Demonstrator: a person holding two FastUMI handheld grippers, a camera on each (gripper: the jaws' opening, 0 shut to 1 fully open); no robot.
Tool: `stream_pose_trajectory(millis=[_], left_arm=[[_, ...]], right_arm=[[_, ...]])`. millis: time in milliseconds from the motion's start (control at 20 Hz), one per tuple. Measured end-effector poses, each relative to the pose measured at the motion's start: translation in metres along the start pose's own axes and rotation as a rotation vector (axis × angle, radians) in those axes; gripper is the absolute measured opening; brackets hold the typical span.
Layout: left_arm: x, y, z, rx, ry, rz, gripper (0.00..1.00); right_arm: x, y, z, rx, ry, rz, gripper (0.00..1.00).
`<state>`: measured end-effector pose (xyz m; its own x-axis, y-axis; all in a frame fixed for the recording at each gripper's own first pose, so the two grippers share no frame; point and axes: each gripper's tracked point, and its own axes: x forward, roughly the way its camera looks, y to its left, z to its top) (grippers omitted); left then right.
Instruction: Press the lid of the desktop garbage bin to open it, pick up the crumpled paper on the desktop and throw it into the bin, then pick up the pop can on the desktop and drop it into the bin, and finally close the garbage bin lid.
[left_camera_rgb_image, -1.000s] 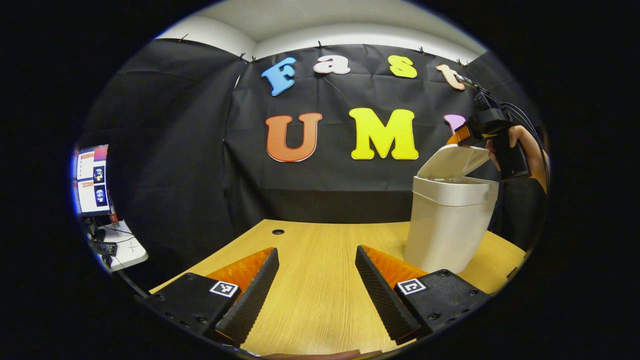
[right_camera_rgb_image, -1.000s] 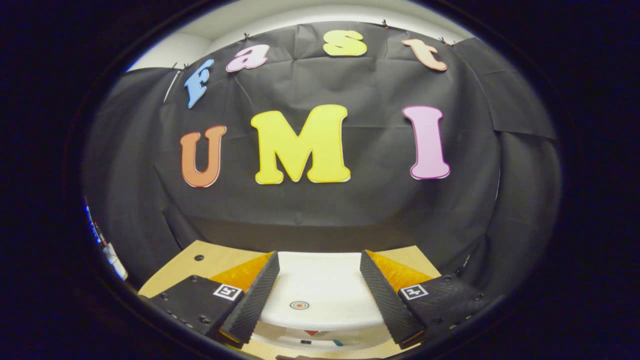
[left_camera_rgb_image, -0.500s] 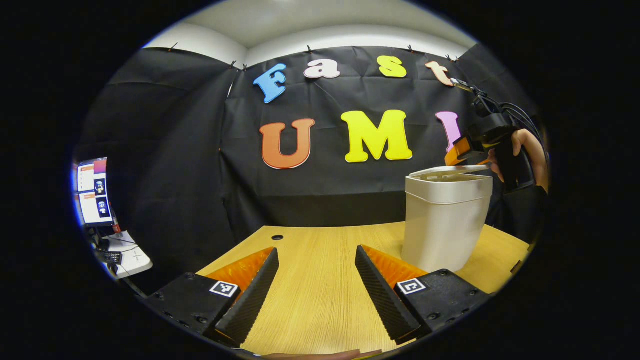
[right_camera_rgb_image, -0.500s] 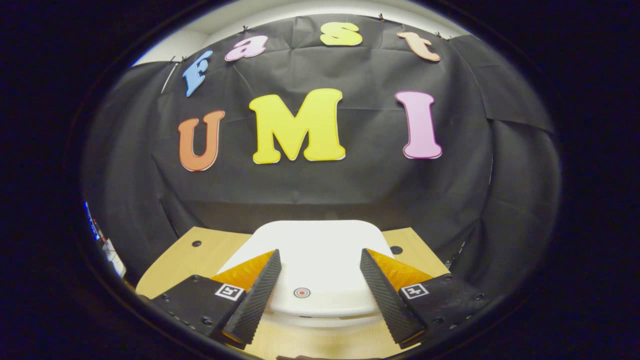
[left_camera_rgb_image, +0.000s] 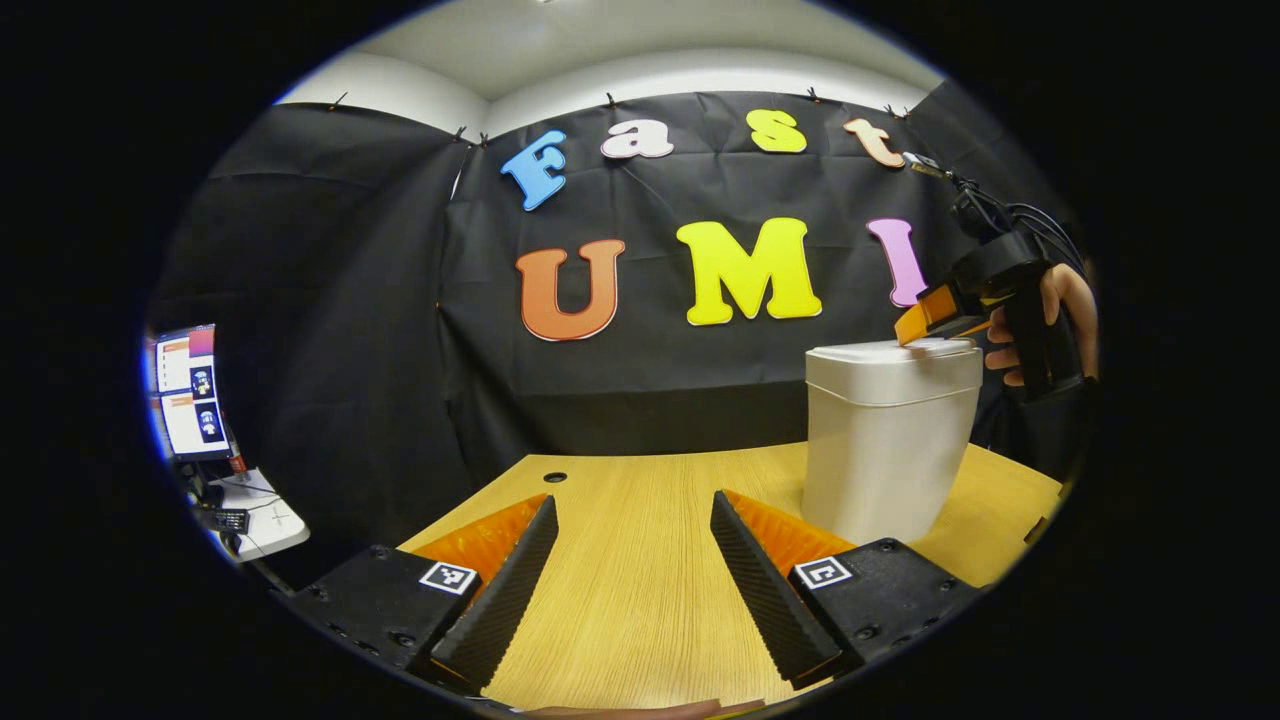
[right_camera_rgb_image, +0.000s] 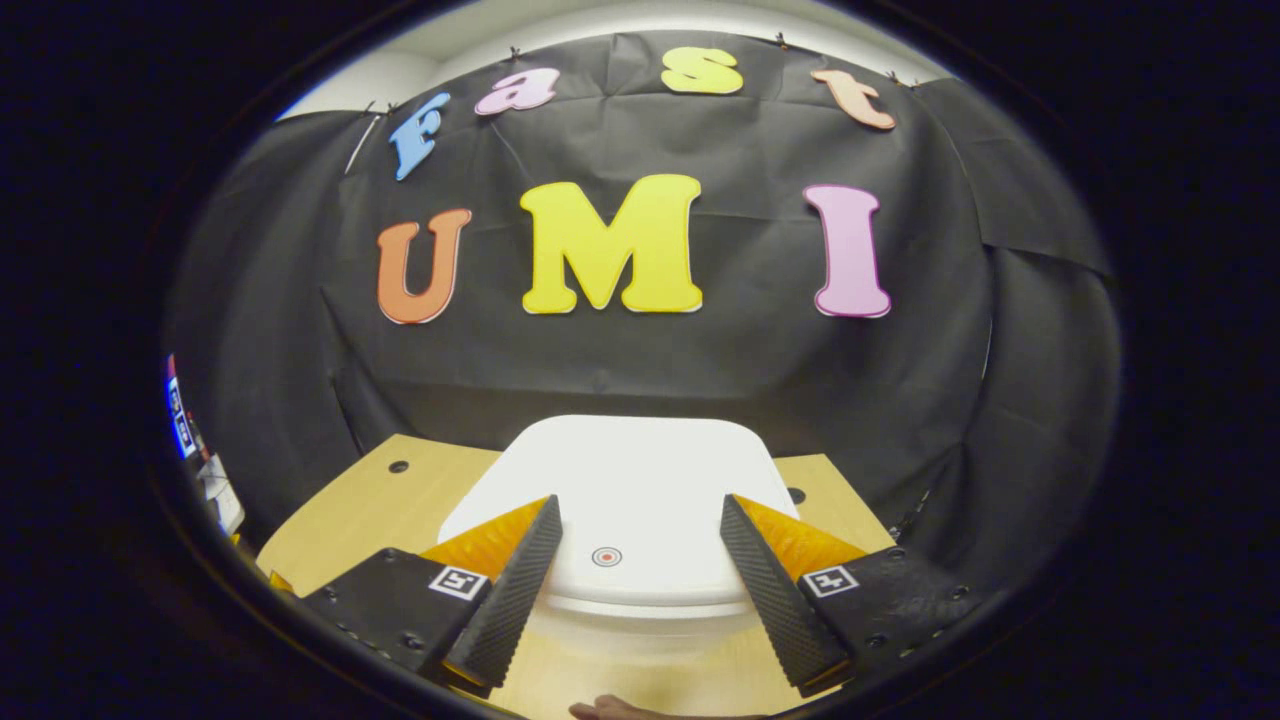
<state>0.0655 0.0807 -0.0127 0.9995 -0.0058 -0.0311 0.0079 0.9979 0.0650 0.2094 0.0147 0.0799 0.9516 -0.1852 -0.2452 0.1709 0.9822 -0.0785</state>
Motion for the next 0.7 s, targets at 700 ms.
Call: stream_pose_trajectory(millis=[700], left_arm=[[0.002, -0.014, -0.005, 0.009, 0.022, -0.021, 0.99]], right_arm=[[-0.003, -0.001, -0.012, 0.053, -0.008, 0.001, 1.00]])
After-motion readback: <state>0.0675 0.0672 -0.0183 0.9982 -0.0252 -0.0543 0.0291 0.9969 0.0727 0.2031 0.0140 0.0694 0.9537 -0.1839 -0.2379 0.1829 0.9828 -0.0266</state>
